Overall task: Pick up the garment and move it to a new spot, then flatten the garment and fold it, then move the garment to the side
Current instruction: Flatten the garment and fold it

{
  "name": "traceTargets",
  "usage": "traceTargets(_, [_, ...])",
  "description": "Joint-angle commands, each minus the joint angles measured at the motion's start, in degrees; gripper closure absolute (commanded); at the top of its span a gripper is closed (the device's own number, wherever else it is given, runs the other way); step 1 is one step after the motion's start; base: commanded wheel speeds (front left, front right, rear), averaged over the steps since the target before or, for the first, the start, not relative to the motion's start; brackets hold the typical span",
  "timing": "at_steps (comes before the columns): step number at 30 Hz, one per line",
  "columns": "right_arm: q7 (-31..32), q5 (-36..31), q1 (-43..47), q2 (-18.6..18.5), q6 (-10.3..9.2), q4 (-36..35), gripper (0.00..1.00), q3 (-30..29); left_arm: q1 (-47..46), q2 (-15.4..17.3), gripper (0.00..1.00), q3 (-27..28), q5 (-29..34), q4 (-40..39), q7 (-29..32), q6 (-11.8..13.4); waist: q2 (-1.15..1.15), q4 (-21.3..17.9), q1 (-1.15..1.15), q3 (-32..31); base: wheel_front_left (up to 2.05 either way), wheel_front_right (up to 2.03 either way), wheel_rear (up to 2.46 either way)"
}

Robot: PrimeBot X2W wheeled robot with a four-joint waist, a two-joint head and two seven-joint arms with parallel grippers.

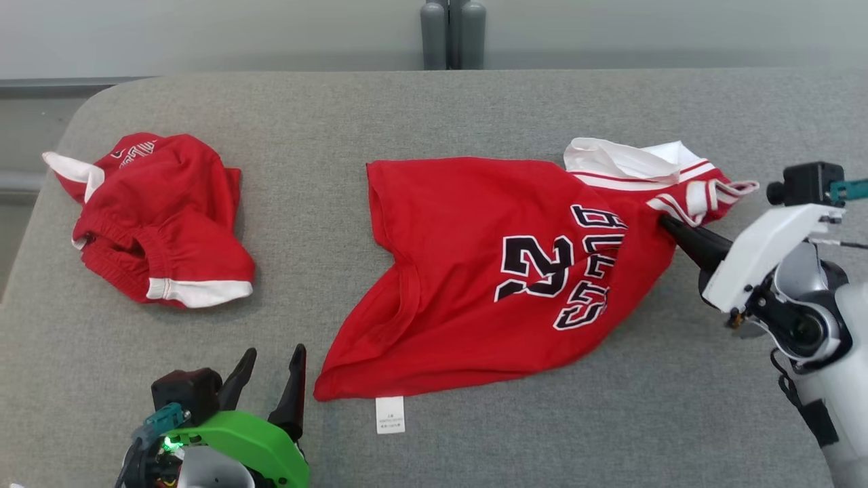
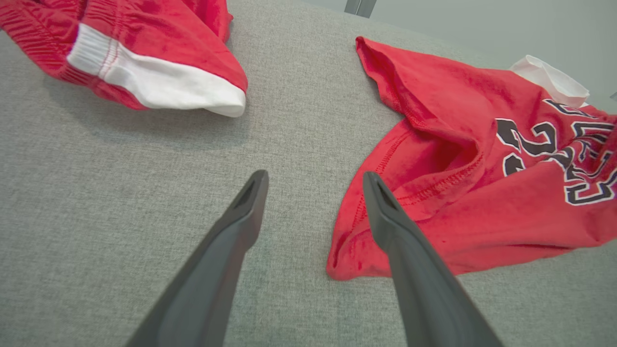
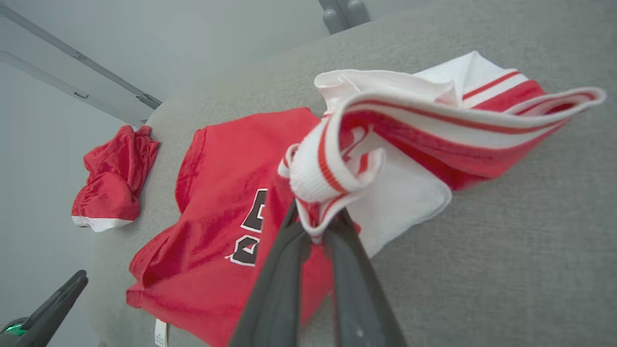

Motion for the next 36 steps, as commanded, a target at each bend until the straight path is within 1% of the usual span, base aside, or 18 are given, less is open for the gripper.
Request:
traceTargets(1, [0.84, 0.5, -2.39, 0.4, 0.05, 0.19, 1.0, 0.71, -1.35, -0.38, 0.0, -0.21, 0.06, 0.4, -0.4, -0.42, 0.0, 1.85, 0.0, 1.53, 0.0, 0.0, 0.0])
traceTargets(4, [2.63, 1.16, -6.74, 1.5, 0.05, 2.36, 1.0, 2.22, -2.35, -1.19, 0.0, -0.87, 0.19, 1.23, -0.44, -1.03, 0.0, 3.85, 0.0, 2.58, 0.0, 0.0, 0.0])
traceTargets(8, [4.52, 1.17, -13.83, 2.22, 0.04, 8.36, 1.0, 4.08, -3.99, -2.7, 0.0, -2.05, 0.47, 2.69, -0.77, -1.96, 0.0, 7.27, 0.0, 4.12, 0.0, 0.0, 0.0])
traceTargets(13, [2.75, -1.7, -20.86, 1.89, 0.04, 16.84, 1.0, 6.78, -5.85, -4.47, 0.0, -3.6, 0.91, 5.02, -1.36, -3.32, 0.0, 11.18, 0.0, 5.6, 0.0, 0.0, 0.0])
traceTargets(16, [0.0, -1.84, -24.17, 3.4, 0.05, 21.5, 1.0, 8.33, -6.95, -5.86, 0.0, -4.2, 0.5, 6.97, -1.81, -4.24, 0.0, 12.47, 0.0, 5.93, 0.0, 0.0, 0.0])
traceTargets(17, [-1.28, -2.04, -25.01, 3.58, 0.05, 22.61, 0.82, 8.77, -7.19, -6.09, 0.0, -4.35, 0.41, 7.6, -1.9, -4.55, 0.0, 12.6, 0.0, 5.96, 0.0, 0.0, 0.0])
traceTargets(18, [-2.97, -1.73, -25.77, 3.96, 0.04, 23.86, 0.13, 9.24, -7.51, -6.37, 0.0, -4.51, 0.35, 8.36, -2.17, -4.82, 0.0, 12.71, 0.0, 5.93, 0.0, 0.0, 0.0])
traceTargets(19, [-4.38, -1.38, -26.14, 4.25, 0.04, 24.67, 0.0, 9.69, -7.72, -6.57, 0.0, -4.56, 0.31, 8.93, -2.37, -5.08, 0.0, 12.72, 0.0, 5.85, 0.0, 0.0, 0.0])
traceTargets(23, [-10.02, 0.49, -25.97, 4.61, 0.04, 26.39, 0.0, 12.39, -8.05, -6.61, 0.0, -4.32, -0.13, 11.0, -2.88, -5.56, 0.0, 11.79, 0.0, 4.66, 0.0, 0.0, 0.0])
traceTargets(26, [-15.28, 2.09, -23.75, 3.14, 0.04, 24.83, 0.0, 14.65, -7.79, -5.9, 0.0, -4.04, -0.2, 11.84, -3.32, -5.77, 0.0, 10.27, 0.0, 3.14, 0.0, 0.0, 0.0])
traceTargets(30, [-21.7, 4.3, -19.95, 0.5, 0.04, 22.18, 0.0, 16.63, -6.58, -5.09, 0.0, -3.73, -0.23, 11.44, -3.35, -5.04, 0.0, 7.83, 0.0, 1.41, 0.0, 0.0, 0.0])
traceTargets(34, [-26.31, 5.07, -16.57, -2.09, 0.04, 22.0, 0.0, 18.06, -5.91, -4.33, 0.0, -3.6, -0.29, 10.25, -2.93, -4.5, 0.0, 5.8, 0.0, 1.06, 0.0, 0.0, 0.0])
traceTargets(36, [-27.61, 5.54, -16.06, -2.49, 0.04, 22.95, 0.0, 18.56, -5.94, -4.01, 0.0, -3.69, -0.21, 9.68, -2.57, -4.41, 0.0, 5.24, 0.0, 1.43, 0.0, 0.0, 0.0])
